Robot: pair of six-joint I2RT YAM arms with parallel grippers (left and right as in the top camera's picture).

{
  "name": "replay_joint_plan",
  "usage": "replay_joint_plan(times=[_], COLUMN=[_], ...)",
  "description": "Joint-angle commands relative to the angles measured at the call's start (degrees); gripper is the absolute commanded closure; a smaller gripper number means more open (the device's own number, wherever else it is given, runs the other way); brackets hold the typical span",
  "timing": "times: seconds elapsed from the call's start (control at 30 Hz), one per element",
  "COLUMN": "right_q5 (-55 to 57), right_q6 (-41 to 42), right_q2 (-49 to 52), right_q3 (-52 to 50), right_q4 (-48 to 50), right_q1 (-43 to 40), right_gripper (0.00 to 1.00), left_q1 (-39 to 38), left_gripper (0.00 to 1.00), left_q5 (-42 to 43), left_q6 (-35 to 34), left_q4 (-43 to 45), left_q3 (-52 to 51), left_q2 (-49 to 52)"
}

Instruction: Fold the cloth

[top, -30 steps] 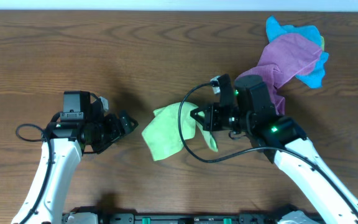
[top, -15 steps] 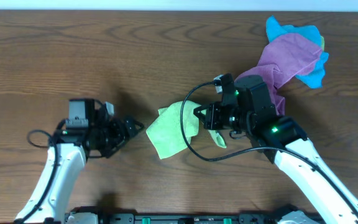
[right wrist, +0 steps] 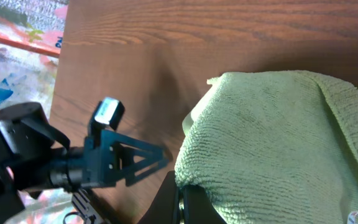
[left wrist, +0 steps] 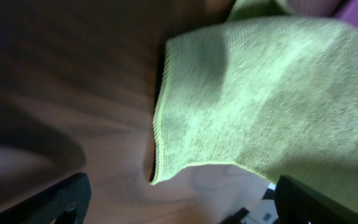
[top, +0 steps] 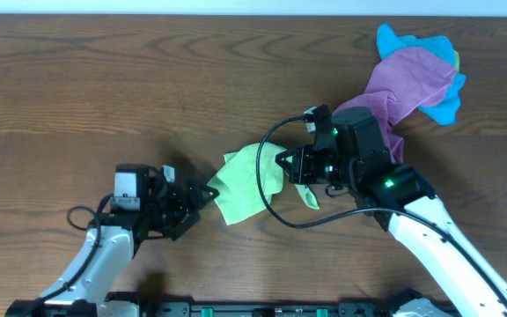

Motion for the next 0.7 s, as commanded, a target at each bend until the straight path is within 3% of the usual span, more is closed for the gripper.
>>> replay_joint_plan(times=[0.0,0.33,0.67], right_q5=[0.31,0.31,0.28], right_q6=[0.39,0.85,1.25], right_q2=[-0.37,-0.37,-0.37], right_q3=[-0.04,-0.04,-0.04], right_q4=[-0.02,-0.02,-0.02], right_q1=[0.44,0.42,0.42], right_gripper=[0.98,0.98,0.98], left_q1=[-1.66,-7.85,-13.38], left_gripper=[0.05,0.05,0.05], left_q5=[-1.25,-7.02,-8.11], left_q6=[-6.03,-14.99,-20.39], left_q4=[2.21,9.29,22.88], left_q3=[-1.99,-2.91,-2.89], left_q2=[0.24,1.92,13.92])
